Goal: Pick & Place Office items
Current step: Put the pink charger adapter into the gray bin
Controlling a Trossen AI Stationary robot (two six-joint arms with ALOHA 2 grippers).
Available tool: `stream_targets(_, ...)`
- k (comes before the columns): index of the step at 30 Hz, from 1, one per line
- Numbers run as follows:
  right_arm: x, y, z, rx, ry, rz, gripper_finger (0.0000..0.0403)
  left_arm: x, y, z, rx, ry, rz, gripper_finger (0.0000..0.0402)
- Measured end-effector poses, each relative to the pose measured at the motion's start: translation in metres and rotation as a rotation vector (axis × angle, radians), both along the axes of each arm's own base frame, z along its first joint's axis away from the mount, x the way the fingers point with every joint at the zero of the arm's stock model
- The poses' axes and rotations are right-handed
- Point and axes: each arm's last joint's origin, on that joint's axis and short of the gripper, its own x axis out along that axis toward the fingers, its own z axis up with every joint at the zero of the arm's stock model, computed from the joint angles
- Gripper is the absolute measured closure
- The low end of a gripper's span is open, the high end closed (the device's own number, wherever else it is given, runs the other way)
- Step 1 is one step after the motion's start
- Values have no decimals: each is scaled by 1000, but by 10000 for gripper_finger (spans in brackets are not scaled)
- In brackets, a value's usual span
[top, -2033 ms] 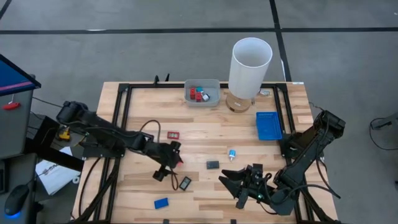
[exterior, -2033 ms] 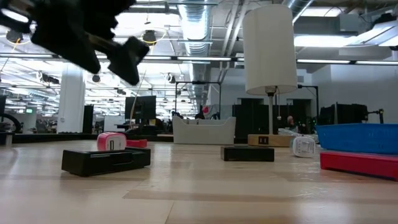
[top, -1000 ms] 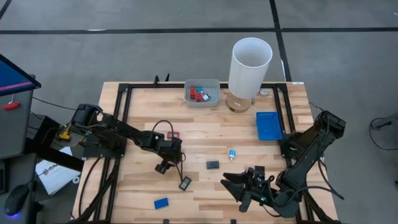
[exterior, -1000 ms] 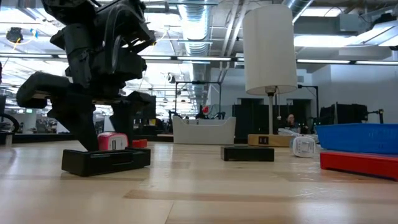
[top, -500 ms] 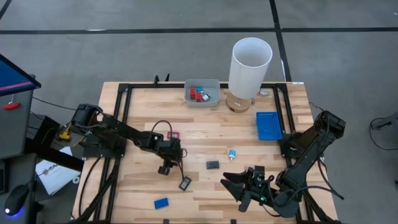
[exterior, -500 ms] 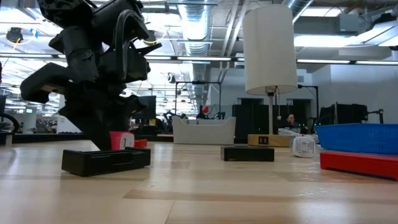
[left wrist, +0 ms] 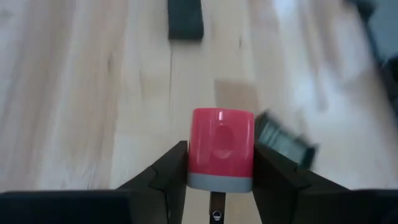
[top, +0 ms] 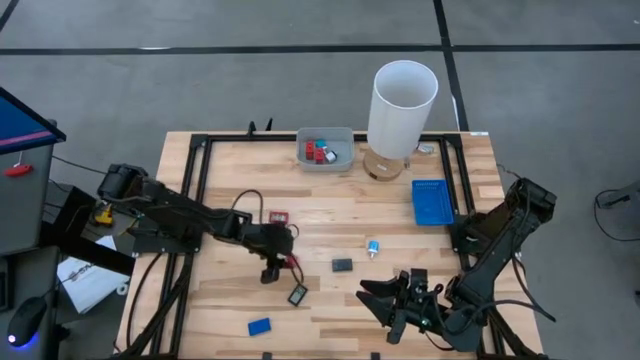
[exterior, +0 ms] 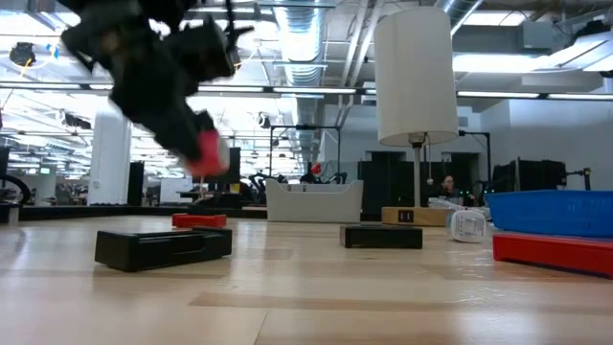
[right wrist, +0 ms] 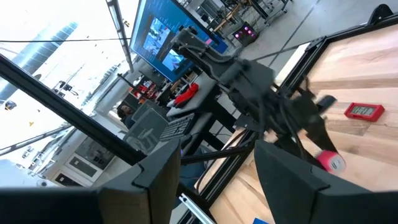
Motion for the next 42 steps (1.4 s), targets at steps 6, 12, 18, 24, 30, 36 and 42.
stream_targets(6,-1,1,0,-5,2,2,205,-15,-11,40,-91,-157,158,266)
stream_targets(12,-1,0,0,-9,5,-1,205,-25,-10,68,-151,-330,376,266)
stream_targets(18,-1,0,-1,-10,6,-5,205,-16,5,84,-217,-511,552,266)
stream_targets(24,2,-2,-1,-10,6,-15,205,-5,38,88,-231,-598,707,266)
stream_targets(30,6,-6,-2,-20,14,-31,205,8,78,89,-246,-688,798,265)
stream_targets(36,9,-9,-2,-21,17,-42,205,45,113,88,-273,-694,790,265)
stream_targets(42,9,-9,-2,-12,14,-41,205,90,157,87,-269,-679,784,265)
